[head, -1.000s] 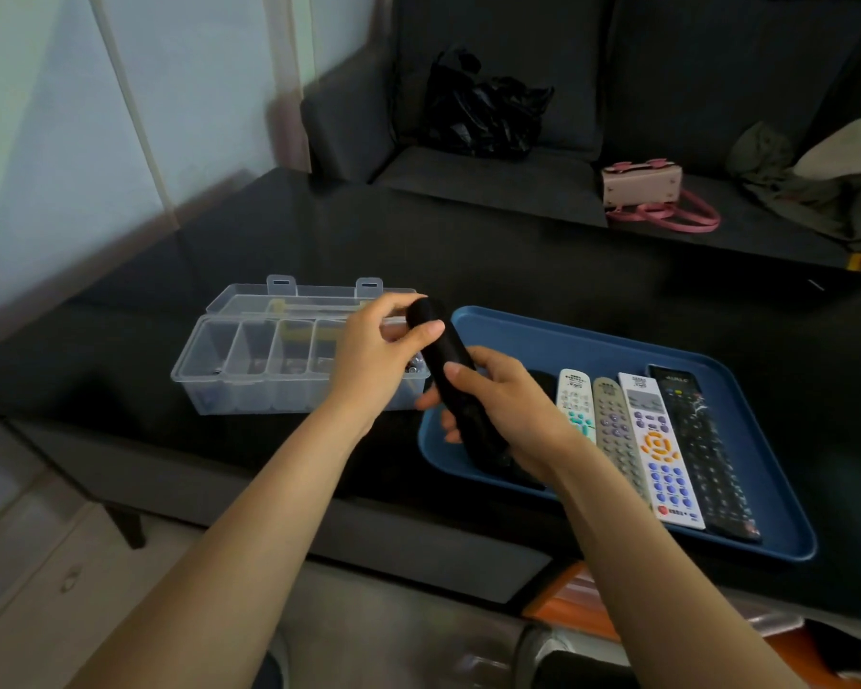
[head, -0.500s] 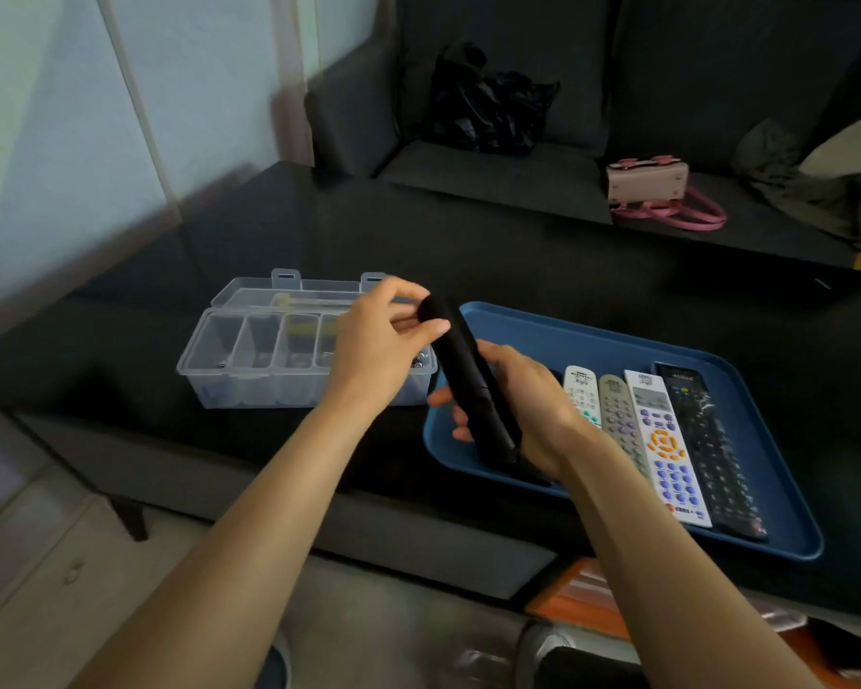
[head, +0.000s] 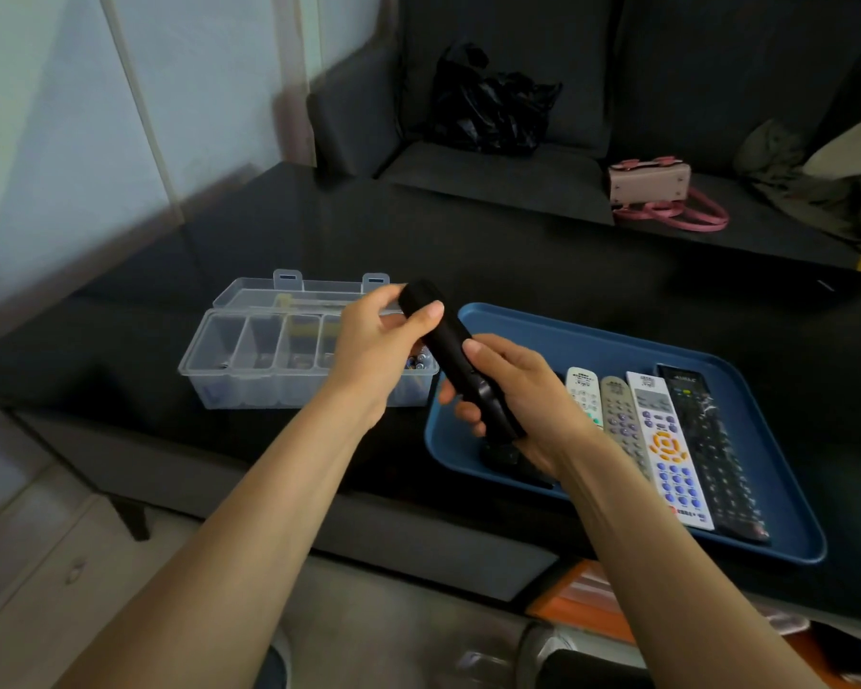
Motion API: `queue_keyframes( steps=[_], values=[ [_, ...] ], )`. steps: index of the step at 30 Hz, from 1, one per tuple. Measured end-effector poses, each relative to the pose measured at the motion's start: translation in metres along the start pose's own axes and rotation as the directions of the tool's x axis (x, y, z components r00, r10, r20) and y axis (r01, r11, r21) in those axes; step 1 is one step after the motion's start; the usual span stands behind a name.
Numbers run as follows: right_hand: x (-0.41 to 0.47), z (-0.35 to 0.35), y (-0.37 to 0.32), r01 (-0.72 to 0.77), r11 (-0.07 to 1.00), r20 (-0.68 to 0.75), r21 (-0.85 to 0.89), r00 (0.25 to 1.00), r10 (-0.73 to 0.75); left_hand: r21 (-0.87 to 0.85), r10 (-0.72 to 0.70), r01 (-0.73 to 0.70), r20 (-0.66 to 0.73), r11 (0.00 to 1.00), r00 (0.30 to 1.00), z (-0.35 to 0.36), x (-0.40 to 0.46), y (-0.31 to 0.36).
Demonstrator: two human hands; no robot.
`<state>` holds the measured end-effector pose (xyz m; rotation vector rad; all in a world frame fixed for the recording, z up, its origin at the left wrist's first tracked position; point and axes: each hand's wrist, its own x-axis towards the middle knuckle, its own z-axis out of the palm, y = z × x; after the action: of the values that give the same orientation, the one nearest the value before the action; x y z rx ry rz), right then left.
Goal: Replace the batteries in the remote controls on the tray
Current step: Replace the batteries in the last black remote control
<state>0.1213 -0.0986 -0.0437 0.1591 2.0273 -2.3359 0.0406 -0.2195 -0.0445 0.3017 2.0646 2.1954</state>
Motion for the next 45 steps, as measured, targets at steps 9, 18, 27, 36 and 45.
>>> queue_keyframes(
  steps=[9,18,27,36,45],
  values=[
    [-0.001,0.008,-0.001,-0.059,0.997,-0.074,-0.044,0.996,0.055,0.057,0.009,-0.010,0.009,0.998,1.000,-0.003,0.000,0.000],
    [0.005,0.007,0.002,-0.044,0.999,-0.191,-0.017,0.981,0.040,0.001,0.162,-0.162,-0.044,0.987,0.986,-0.007,0.001,0.009],
    [0.003,-0.013,-0.003,0.008,1.000,-0.392,0.013,0.920,-0.002,0.382,0.368,-0.335,-0.015,0.861,0.930,0.000,-0.002,-0.007],
    [-0.001,-0.019,-0.002,-0.037,0.995,-0.421,0.089,0.904,0.071,0.683,0.246,-0.717,0.678,0.138,0.693,0.010,-0.009,-0.039],
    [0.000,-0.010,0.002,-0.082,0.996,-0.357,0.032,0.930,0.088,0.680,0.368,-0.543,0.403,0.492,0.838,0.005,-0.004,-0.025]
  ],
)
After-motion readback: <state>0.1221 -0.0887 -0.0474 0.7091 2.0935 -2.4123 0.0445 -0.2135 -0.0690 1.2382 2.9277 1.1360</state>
